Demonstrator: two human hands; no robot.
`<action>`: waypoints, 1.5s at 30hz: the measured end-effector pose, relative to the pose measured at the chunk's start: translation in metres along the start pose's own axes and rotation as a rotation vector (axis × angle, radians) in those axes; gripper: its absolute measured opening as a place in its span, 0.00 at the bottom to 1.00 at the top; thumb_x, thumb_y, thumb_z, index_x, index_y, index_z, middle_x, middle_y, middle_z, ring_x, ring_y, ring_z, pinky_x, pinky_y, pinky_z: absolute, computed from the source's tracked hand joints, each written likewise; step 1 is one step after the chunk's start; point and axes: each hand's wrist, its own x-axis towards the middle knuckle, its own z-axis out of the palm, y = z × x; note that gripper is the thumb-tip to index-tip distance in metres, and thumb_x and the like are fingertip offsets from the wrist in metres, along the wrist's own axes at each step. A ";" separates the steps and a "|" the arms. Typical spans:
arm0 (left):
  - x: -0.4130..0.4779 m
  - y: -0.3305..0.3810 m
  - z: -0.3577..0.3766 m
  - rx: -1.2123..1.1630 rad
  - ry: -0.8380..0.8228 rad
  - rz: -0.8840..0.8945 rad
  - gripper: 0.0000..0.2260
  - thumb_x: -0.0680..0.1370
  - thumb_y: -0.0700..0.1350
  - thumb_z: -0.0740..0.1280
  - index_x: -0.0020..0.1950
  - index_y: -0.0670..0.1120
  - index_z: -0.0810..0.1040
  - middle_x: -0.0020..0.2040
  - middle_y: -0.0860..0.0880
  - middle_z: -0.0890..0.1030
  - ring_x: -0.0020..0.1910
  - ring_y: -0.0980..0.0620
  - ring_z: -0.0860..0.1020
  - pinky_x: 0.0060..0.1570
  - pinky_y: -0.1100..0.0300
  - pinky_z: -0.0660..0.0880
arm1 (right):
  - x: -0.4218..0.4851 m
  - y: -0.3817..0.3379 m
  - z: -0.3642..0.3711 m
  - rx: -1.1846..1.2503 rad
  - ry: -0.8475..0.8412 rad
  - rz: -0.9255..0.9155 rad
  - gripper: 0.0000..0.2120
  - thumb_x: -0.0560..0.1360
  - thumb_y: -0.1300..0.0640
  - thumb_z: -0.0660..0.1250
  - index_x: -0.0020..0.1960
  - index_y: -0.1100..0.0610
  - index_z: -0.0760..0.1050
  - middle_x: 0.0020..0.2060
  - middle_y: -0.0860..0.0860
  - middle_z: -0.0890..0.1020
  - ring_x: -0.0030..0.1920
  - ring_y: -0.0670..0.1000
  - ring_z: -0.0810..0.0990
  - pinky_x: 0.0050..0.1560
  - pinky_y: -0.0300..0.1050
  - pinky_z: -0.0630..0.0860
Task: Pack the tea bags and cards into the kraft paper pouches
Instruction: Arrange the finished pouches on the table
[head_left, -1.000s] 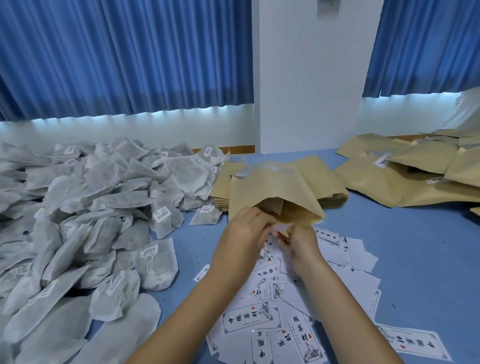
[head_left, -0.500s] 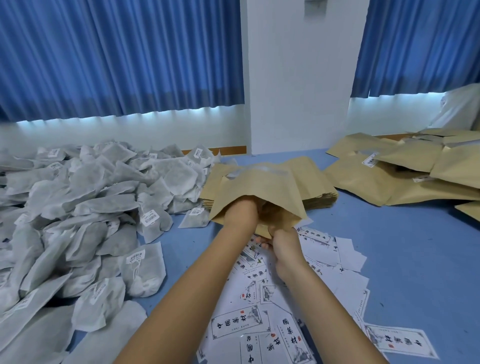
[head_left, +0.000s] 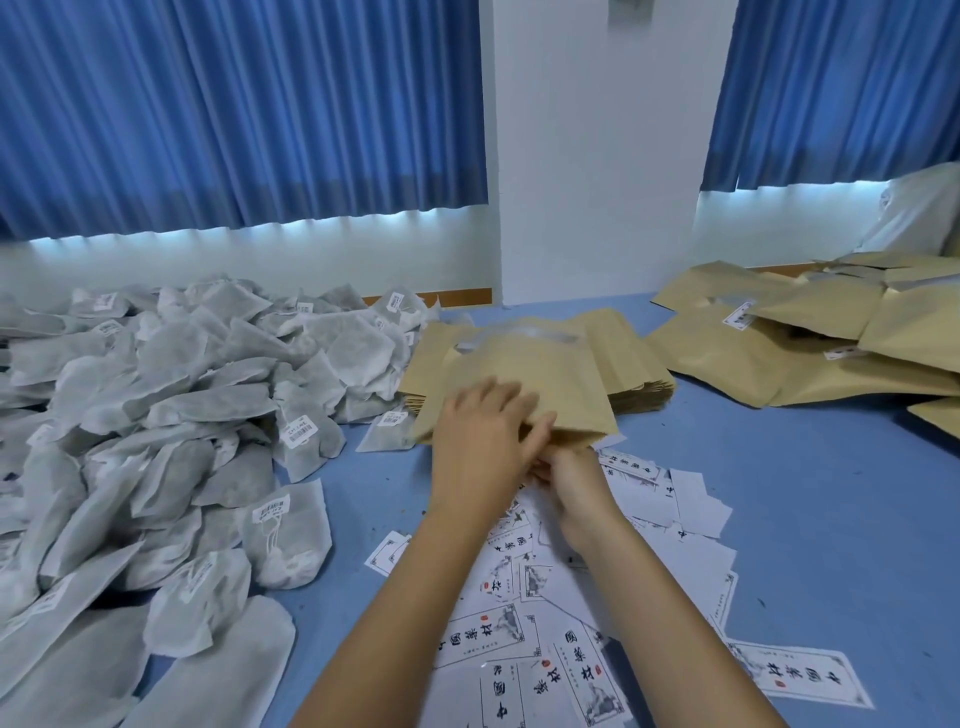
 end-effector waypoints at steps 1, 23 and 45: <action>-0.003 0.000 0.004 -0.037 -0.149 -0.069 0.17 0.81 0.53 0.59 0.53 0.45 0.83 0.54 0.47 0.82 0.56 0.45 0.78 0.55 0.53 0.72 | 0.001 -0.002 -0.004 0.073 -0.078 0.027 0.12 0.77 0.64 0.59 0.45 0.59 0.81 0.37 0.54 0.82 0.40 0.51 0.80 0.40 0.41 0.76; -0.032 -0.017 0.014 -1.627 0.288 -1.303 0.10 0.78 0.39 0.67 0.58 0.44 0.75 0.59 0.44 0.79 0.51 0.45 0.81 0.33 0.64 0.79 | 0.017 -0.008 -0.033 0.158 0.160 0.165 0.04 0.77 0.64 0.66 0.47 0.65 0.75 0.34 0.57 0.78 0.33 0.51 0.75 0.26 0.35 0.74; -0.032 -0.034 0.023 -1.599 0.236 -1.283 0.09 0.77 0.41 0.68 0.56 0.45 0.74 0.60 0.44 0.79 0.57 0.45 0.79 0.53 0.52 0.78 | 0.019 -0.018 -0.048 -0.007 0.061 0.157 0.06 0.73 0.63 0.71 0.42 0.66 0.77 0.32 0.57 0.78 0.26 0.47 0.75 0.28 0.33 0.75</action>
